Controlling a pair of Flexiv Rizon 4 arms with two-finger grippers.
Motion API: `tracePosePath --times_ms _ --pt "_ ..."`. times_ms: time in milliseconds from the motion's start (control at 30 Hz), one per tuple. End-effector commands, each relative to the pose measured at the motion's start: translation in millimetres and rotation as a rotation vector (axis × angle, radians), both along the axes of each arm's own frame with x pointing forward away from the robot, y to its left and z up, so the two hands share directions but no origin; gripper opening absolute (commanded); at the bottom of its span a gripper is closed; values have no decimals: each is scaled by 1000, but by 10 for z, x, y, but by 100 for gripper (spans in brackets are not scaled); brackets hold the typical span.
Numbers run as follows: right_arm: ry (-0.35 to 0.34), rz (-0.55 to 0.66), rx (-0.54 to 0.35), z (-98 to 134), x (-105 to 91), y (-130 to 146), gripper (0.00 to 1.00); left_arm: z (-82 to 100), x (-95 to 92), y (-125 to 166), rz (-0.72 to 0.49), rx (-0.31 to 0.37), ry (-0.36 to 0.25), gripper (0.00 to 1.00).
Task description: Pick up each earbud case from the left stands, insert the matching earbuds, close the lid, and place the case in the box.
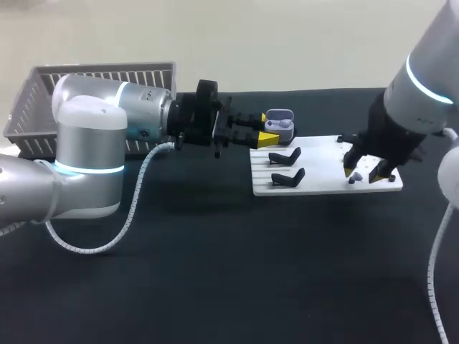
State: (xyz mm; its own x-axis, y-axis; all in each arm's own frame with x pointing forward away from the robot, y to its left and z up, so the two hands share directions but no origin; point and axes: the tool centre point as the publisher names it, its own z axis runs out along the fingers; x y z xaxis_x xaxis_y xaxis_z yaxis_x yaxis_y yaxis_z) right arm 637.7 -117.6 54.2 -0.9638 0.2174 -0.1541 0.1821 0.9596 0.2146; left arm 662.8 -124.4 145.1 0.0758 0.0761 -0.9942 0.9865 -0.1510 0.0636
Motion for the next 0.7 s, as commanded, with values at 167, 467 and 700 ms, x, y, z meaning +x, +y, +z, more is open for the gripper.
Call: tracePosePath --times_ms 167,467,700 --pt "15 -12 -10 -87 80 9 48 -5 -3 3 1 -1 -1 0" --pt "32 -47 -16 -155 140 -38 40 -5 -3 3 1 -1 -1 0" --pt "43 -61 -18 -201 153 -61 36 -5 -3 3 1 -1 -1 0"
